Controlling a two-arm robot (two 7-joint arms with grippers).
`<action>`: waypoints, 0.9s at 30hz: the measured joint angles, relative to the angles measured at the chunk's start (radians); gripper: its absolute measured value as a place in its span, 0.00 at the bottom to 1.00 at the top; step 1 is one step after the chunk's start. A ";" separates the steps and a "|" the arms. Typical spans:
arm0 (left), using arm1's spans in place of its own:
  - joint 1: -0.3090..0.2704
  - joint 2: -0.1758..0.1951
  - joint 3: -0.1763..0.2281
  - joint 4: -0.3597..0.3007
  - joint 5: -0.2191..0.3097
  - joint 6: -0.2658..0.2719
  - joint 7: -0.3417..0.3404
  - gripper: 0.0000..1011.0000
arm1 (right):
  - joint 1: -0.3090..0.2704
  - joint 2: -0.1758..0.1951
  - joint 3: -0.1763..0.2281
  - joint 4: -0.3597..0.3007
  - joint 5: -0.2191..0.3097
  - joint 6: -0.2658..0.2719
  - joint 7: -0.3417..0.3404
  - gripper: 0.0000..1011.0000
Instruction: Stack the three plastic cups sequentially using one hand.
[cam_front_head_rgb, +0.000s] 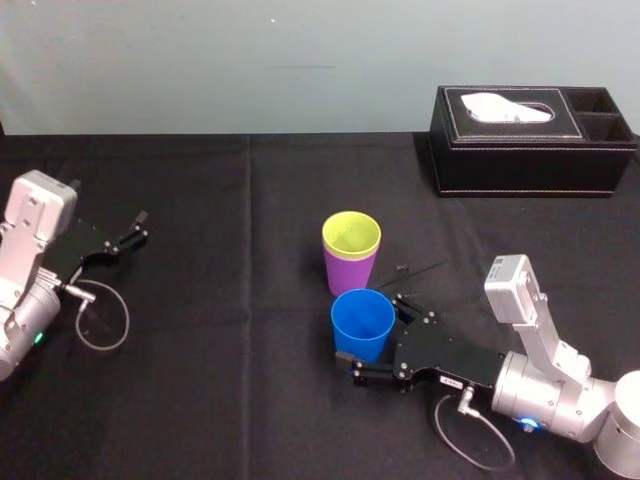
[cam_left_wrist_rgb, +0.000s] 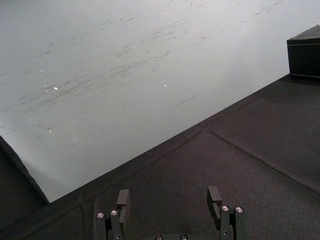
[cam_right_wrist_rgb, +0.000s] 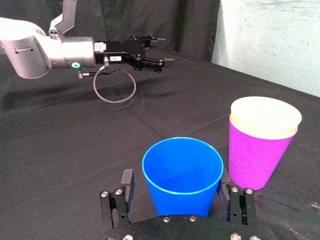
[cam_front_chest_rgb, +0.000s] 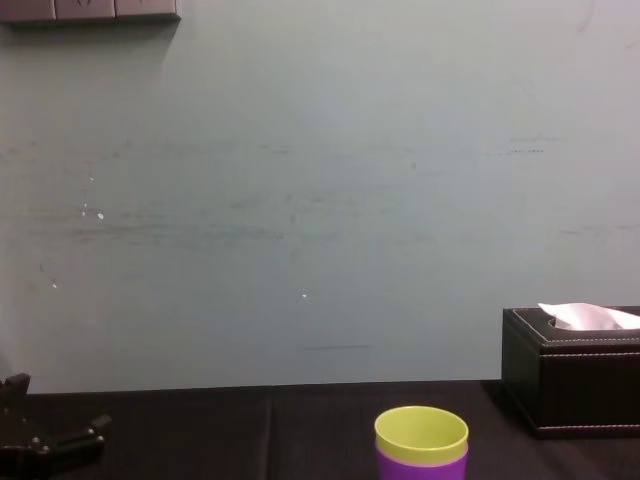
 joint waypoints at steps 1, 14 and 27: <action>0.000 0.000 0.000 0.000 0.000 0.000 0.000 1.00 | 0.002 -0.002 -0.001 0.001 -0.001 0.000 0.000 0.99; 0.000 0.000 0.000 0.000 0.000 0.000 0.000 1.00 | 0.018 -0.014 -0.010 0.009 -0.012 0.003 -0.014 0.99; 0.000 0.000 0.000 0.000 0.000 0.000 0.000 1.00 | 0.016 -0.013 -0.009 0.008 -0.012 0.004 -0.014 0.98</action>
